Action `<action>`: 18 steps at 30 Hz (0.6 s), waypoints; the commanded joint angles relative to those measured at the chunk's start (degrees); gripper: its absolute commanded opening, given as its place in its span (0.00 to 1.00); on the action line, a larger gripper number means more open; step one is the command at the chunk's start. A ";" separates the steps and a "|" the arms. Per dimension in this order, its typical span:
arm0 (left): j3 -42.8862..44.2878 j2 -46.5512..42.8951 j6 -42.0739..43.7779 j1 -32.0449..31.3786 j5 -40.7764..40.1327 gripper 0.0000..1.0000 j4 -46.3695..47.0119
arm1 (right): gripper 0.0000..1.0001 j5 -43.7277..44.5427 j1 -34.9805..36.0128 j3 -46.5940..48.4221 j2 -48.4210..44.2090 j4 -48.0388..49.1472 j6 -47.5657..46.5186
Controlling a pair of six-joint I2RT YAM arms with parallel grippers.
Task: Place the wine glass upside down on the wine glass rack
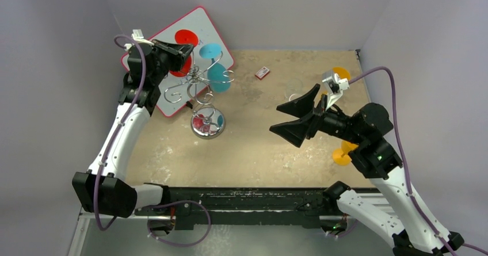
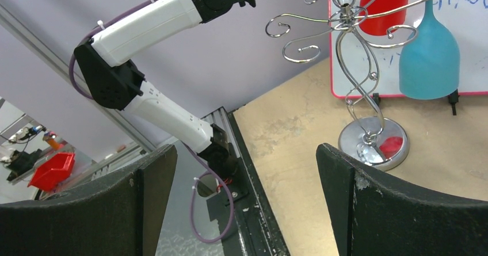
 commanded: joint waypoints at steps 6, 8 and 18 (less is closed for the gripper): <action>0.54 -0.36 -0.91 2.16 -0.34 0.00 5.47 | 0.93 1.33 -0.05 3.04 0.22 1.57 -1.31; 0.55 -0.66 -0.41 2.27 -0.46 0.00 4.45 | 0.93 1.45 -0.02 3.00 0.35 1.36 -1.53; 0.17 -2.49 1.96 2.36 -2.43 0.13 -0.94 | 0.93 1.80 0.01 2.90 0.48 0.47 -1.66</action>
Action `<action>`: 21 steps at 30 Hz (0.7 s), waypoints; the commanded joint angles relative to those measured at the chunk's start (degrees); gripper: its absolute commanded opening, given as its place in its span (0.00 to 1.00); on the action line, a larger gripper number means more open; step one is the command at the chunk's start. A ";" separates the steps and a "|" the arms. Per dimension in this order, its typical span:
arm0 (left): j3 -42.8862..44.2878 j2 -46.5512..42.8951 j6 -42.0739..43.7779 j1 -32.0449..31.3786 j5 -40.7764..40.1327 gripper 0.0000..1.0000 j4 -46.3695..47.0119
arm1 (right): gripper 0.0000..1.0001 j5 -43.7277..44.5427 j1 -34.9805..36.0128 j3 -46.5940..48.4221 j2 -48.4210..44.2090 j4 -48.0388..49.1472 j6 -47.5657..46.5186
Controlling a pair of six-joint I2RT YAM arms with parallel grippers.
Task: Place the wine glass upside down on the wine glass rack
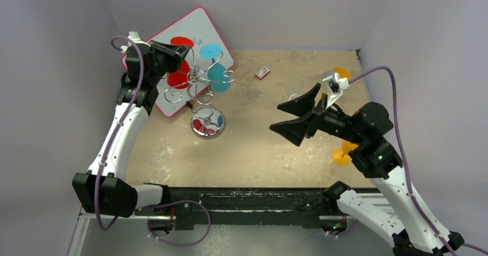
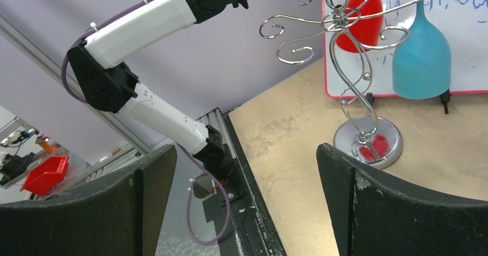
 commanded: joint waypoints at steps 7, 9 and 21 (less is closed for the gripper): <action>0.55 -3.77 3.23 0.68 -2.77 0.25 -1.75 | 0.94 1.25 -0.04 1.94 0.12 0.85 -0.79; 0.72 -4.05 3.74 0.68 -3.09 0.29 -2.57 | 0.94 1.47 0.00 1.67 -0.08 1.04 -0.55; 3.26 -6.01 9.63 0.68 -6.94 0.41 -10.91 | 0.93 7.70 0.01 1.69 0.70 -4.27 -1.29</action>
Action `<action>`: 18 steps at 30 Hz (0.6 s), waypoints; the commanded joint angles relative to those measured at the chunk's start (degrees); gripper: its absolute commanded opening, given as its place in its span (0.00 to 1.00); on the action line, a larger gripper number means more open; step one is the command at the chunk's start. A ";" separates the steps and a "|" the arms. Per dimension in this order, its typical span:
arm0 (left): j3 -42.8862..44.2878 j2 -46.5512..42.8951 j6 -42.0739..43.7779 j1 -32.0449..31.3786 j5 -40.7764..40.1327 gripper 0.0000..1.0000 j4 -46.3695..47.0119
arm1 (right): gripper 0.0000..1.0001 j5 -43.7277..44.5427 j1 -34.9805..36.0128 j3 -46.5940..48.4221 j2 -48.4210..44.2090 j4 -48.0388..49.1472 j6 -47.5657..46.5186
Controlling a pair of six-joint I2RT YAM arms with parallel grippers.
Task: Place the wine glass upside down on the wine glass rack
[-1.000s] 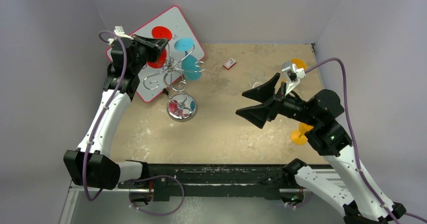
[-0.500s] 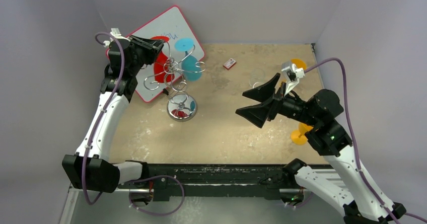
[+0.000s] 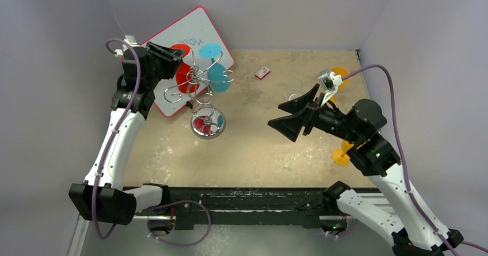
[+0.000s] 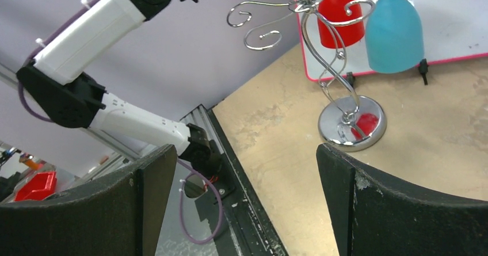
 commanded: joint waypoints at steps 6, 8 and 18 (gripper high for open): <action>7.42 -3.09 9.99 0.39 -5.18 0.55 -8.79 | 0.92 10.30 -0.06 2.01 1.25 -5.92 -2.48; 9.91 -3.02 12.75 0.40 -6.98 0.56 -11.78 | 0.91 12.28 -0.05 3.06 2.42 -8.44 -2.79; 18.68 -3.98 25.16 0.40 -10.89 0.74 -23.17 | 0.83 24.99 -0.03 9.01 11.28 -20.99 -5.56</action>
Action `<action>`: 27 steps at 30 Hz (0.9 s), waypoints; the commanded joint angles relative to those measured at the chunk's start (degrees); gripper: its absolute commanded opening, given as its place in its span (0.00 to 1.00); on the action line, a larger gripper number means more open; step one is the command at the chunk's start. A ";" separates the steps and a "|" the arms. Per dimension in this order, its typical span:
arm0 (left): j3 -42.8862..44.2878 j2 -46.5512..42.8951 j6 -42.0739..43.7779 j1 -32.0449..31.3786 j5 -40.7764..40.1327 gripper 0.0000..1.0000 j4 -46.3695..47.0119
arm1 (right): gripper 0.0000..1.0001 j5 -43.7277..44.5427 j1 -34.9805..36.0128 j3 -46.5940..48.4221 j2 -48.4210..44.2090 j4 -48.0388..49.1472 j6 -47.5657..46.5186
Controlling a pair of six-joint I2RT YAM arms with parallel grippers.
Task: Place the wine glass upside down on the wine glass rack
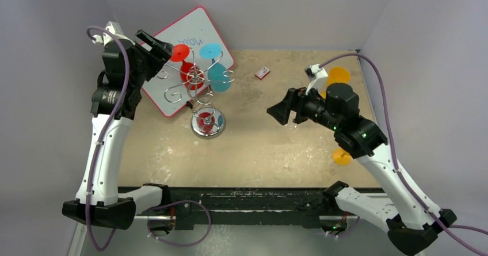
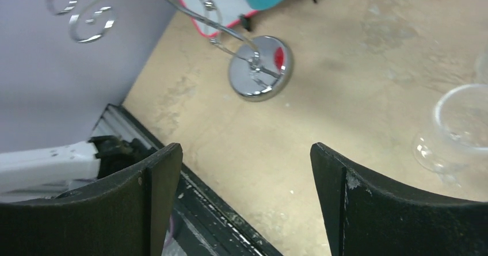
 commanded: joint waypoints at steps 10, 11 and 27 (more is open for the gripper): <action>-0.09 -11.05 16.95 0.12 -5.60 0.79 -12.09 | 0.57 22.90 0.00 8.04 12.28 -10.59 -9.82; -1.76 -12.49 17.92 -0.18 -6.21 0.79 -11.92 | 0.55 23.81 -0.04 8.68 13.61 -11.18 -10.71; -14.08 -25.61 32.31 -5.25 -6.57 0.86 -9.90 | 0.46 31.69 -0.63 12.56 29.30 -14.56 -15.33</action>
